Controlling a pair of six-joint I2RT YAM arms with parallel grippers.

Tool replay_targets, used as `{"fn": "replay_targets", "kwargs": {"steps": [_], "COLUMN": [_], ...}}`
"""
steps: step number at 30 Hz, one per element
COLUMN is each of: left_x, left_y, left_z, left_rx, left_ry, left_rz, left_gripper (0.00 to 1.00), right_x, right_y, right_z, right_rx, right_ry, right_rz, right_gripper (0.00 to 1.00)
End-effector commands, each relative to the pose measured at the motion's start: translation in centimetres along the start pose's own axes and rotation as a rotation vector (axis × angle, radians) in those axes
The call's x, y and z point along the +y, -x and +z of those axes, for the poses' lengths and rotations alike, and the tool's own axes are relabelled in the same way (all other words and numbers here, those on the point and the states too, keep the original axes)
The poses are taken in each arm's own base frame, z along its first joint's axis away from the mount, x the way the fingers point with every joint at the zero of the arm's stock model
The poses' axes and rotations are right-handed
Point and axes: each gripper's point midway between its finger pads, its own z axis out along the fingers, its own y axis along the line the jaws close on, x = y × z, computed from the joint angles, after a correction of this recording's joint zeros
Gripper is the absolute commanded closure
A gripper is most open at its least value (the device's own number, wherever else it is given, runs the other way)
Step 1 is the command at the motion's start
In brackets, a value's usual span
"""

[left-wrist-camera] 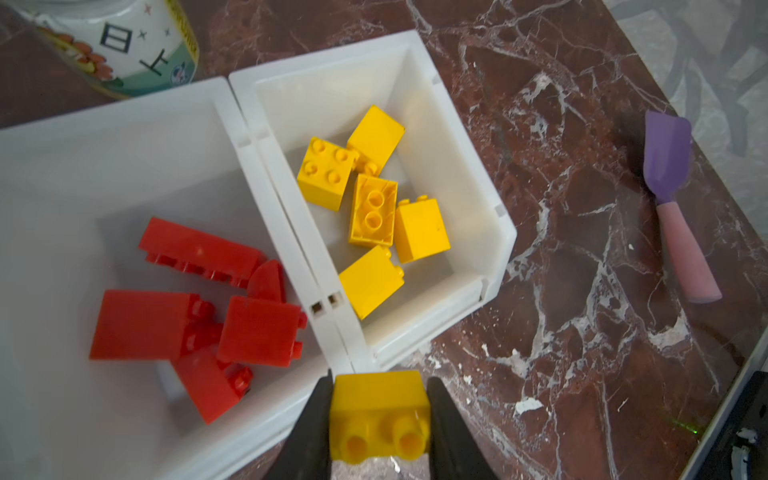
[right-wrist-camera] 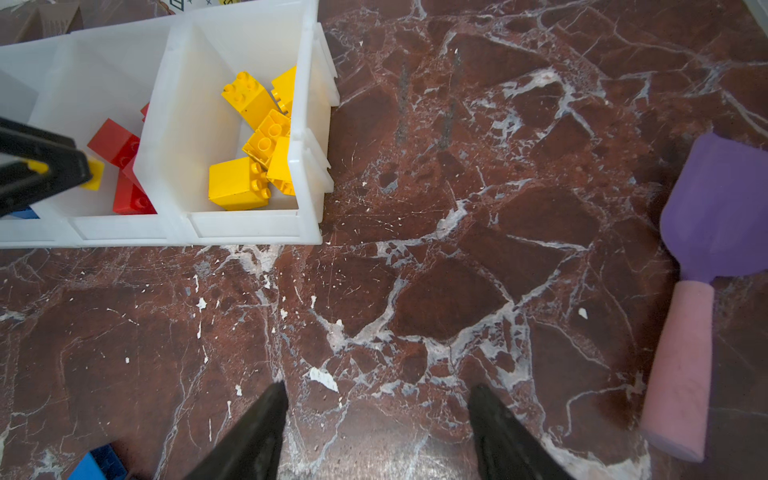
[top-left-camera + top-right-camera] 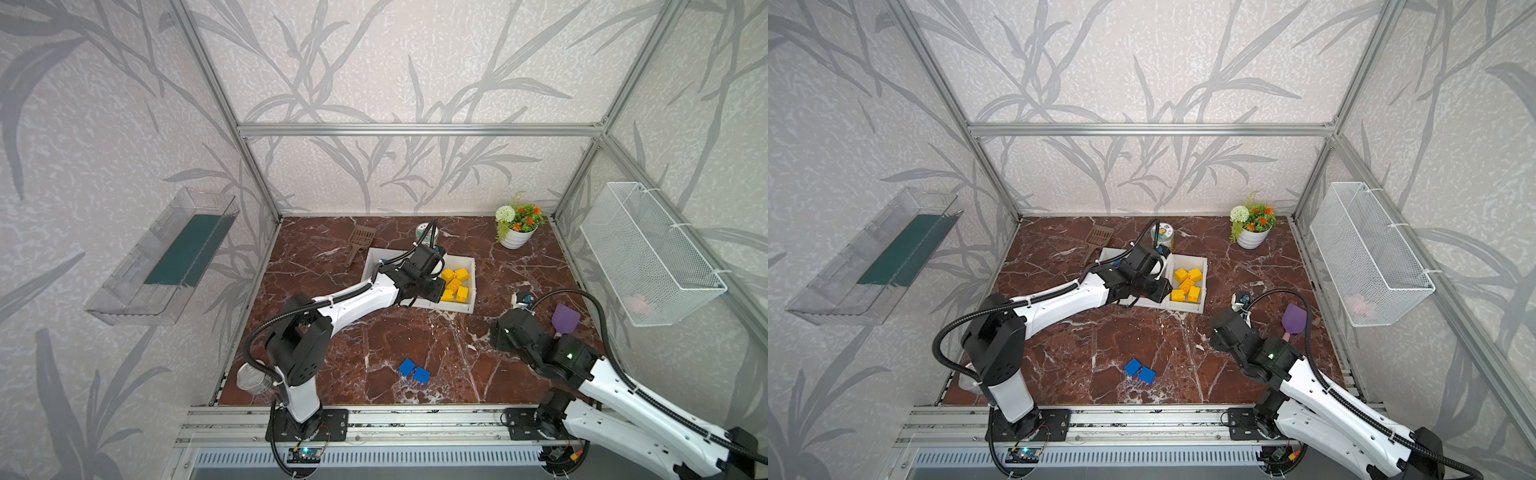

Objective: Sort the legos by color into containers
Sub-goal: 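Carry the small yellow brick with the left gripper into the yellow compartment, then draw the left gripper back while the right gripper moves toward the blue bricks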

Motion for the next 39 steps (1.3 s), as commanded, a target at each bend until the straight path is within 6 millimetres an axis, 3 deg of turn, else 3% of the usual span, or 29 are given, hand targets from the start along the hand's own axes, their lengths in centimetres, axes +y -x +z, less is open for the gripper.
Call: {"fn": "replay_targets", "kwargs": {"steps": [1, 9, 17, 22, 31, 39], "left_x": [-0.8, -0.8, -0.1, 0.1, 0.4, 4.0], "left_y": [0.4, 2.0, 2.5, 3.0, 3.7, 3.6], "left_z": [1.3, 4.1, 4.9, 4.6, 1.2, -4.4], "left_rx": [0.037, 0.059, 0.053, 0.042, -0.015, -0.13], "left_ry": [-0.025, -0.002, 0.04, 0.055, 0.081, 0.201], "left_rz": [0.038, 0.068, 0.08, 0.073, 0.073, -0.001], "left_gripper": [0.68, 0.66, 0.45, 0.42, 0.41, 0.4], "right_x": [-0.7, -0.5, -0.5, -0.5, -0.7, -0.1], "right_y": [-0.5, -0.4, -0.6, -0.7, -1.0, -1.9], "right_z": [-0.3, -0.5, -0.5, -0.5, -0.4, -0.2], "right_rx": [0.013, 0.016, 0.026, 0.029, 0.038, 0.083], "right_ry": [-0.016, -0.004, -0.001, -0.002, -0.006, 0.025], "right_rz": [0.001, -0.003, 0.001, 0.001, 0.0, -0.035], "right_gripper": [0.3, 0.31, 0.31, 0.31, 0.31, 0.31]}}
